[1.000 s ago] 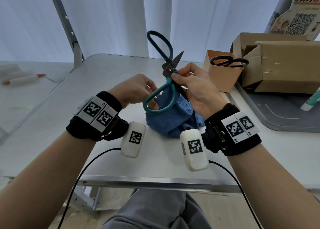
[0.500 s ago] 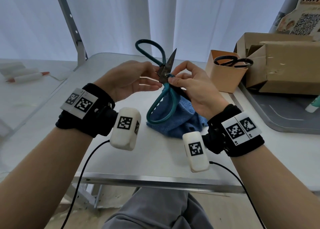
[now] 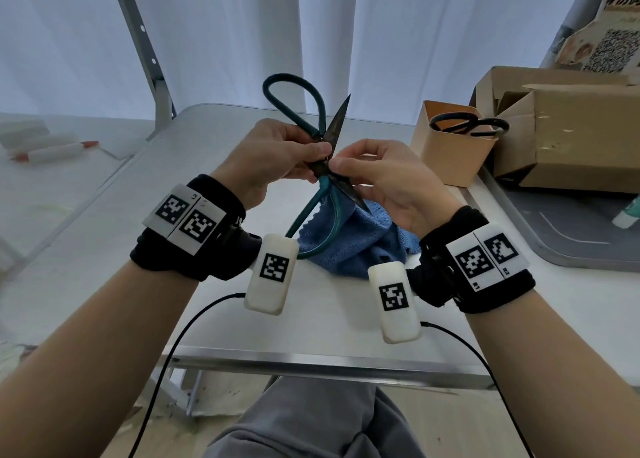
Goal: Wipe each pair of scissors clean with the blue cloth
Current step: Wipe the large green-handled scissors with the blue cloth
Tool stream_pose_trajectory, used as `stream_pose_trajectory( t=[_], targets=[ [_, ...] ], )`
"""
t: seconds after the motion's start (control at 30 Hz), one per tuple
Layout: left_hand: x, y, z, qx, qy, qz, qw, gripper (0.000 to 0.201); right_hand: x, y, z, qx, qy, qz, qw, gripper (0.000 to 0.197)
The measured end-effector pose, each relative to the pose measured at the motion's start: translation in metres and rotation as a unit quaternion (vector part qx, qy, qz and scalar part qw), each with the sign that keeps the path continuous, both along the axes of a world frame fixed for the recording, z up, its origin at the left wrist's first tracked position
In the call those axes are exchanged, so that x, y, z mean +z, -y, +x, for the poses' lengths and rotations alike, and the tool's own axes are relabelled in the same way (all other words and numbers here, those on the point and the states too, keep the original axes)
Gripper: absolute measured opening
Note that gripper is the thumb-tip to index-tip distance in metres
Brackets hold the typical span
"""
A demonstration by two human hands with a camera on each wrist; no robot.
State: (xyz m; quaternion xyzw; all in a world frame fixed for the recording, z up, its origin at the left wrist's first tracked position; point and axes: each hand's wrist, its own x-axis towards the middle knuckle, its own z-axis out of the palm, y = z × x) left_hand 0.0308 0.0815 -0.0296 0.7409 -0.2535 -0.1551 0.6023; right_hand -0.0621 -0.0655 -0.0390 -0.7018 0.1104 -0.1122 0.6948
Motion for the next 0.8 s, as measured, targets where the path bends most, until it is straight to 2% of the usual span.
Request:
stream_pose_trajectory(
  t=[0.17,0.43,0.8],
  targets=[
    [0.0042,-0.0009,-0.0029,0.016,0.027,-0.014,0.999,0.012,0.0008,-0.0002,-0.0004,0.007,-0.022,-0.004,1.000,0.024],
    [0.0044,-0.0024,-0.0061,0.011,0.018,-0.007,1.000,0.007,0.0018,0.0015,-0.0023,0.016,-0.031,0.008,0.999,0.007],
    [0.0061,-0.0038,-0.0076,-0.004,0.008,-0.018,1.000,0.009,0.0001,0.0063,-0.0066,0.041,-0.038,0.011,0.998,0.005]
  ],
)
